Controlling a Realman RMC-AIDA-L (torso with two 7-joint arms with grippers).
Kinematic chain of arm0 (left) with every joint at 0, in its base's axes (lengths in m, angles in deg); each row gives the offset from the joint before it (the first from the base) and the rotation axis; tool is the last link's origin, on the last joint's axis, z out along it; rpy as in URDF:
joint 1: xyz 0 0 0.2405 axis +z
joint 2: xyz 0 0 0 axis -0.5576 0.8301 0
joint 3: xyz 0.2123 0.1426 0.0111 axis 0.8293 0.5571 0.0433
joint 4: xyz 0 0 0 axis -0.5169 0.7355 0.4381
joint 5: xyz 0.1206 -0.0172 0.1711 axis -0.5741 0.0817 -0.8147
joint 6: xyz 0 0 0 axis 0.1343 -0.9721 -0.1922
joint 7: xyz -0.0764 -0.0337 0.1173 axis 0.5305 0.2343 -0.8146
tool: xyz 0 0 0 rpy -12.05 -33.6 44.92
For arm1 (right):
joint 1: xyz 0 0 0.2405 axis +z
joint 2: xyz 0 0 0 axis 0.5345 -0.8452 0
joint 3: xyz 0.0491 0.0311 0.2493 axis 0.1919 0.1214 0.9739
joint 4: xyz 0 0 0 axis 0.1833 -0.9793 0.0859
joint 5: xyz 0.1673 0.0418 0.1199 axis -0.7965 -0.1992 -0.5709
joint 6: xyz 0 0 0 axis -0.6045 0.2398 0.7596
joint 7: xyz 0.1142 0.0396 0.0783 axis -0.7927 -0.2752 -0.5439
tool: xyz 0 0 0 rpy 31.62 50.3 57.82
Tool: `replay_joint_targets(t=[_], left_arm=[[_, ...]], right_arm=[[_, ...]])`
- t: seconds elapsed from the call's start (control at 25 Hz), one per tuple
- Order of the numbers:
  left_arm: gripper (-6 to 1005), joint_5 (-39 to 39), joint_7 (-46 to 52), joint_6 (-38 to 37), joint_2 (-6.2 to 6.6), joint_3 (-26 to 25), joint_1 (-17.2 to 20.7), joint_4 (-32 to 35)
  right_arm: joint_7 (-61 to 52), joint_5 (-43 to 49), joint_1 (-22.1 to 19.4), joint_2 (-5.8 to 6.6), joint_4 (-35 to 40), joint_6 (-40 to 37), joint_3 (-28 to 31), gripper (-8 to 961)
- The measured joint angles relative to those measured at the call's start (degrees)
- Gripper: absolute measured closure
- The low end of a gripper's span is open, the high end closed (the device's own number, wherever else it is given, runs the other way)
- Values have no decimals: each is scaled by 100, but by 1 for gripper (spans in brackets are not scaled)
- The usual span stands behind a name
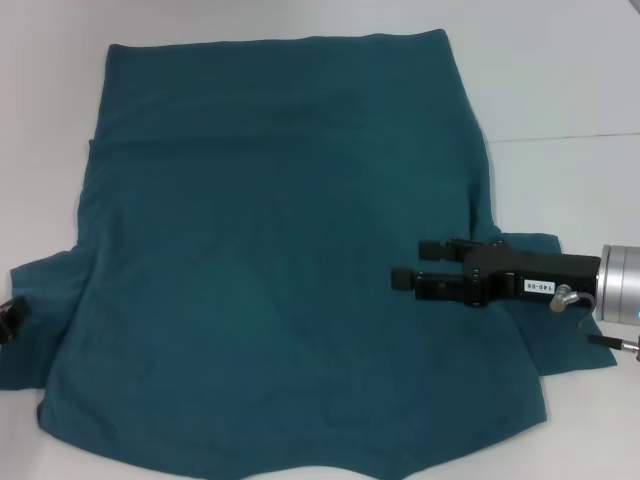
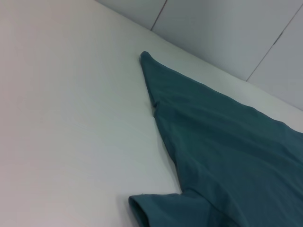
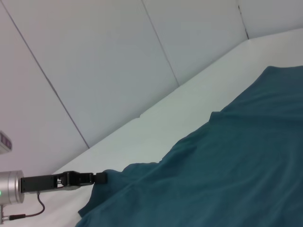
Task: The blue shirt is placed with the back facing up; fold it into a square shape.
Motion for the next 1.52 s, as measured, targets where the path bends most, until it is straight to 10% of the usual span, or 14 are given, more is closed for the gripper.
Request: replay_joint_targets(t=[0.28,1.52], left_arm=[[997,30,0,25,46,-26,-50,34],[997,-103,-2,606,312,0,-486,288]], right_arm=[[19,0,16,-15,-4,38,2,56],[-1,-8,65,-80,-292,88,2,57]])
